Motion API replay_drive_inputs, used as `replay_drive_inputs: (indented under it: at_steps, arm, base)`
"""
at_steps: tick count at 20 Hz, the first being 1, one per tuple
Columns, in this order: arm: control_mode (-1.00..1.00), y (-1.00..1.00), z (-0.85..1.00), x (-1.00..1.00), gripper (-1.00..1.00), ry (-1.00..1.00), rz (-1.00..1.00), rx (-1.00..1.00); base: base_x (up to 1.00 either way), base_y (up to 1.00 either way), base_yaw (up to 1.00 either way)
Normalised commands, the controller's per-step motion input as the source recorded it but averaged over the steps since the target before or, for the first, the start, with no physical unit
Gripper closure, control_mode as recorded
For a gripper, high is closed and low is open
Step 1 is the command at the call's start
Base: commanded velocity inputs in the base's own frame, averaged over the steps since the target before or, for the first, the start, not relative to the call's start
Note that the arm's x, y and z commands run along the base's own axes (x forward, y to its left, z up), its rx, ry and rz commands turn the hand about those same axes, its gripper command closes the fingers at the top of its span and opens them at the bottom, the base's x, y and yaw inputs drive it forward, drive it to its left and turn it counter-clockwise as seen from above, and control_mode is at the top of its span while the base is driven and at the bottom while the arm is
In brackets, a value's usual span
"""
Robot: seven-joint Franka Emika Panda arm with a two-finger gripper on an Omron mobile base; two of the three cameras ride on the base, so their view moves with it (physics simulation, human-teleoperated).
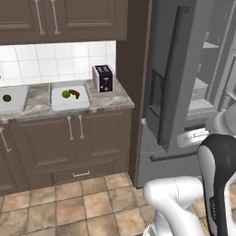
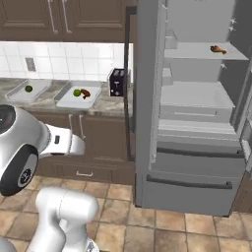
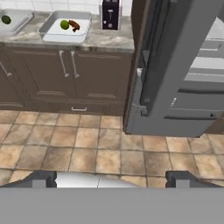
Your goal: Place one lime and one chicken drumstick in each tupperware on the nearby counter, to pack two identical lunches.
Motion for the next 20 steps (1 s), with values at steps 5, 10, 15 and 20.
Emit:
replay_drive_inputs:
  at_steps: [5,10,15,20]
  arm:
    - [1.0,0.0,0.0,0.0,-1.0,0.0,0.0,0.0]
    - [1.0,0.0,0.0,0.0,-1.0,0.0,0.0,0.0]
    - [1.0,0.0,0.0,0.0,-1.0,0.0,0.0,0.0]
    - [1.0,0.0,0.0,0.0,-1.0,0.0,0.0,0.0]
  base:
    - [0.0,-1.0,0.0]
    - [0.0,-1.0,0.0]
    - [0.06,-0.86,0.0]
    - [0.28,-0.45,0.0]
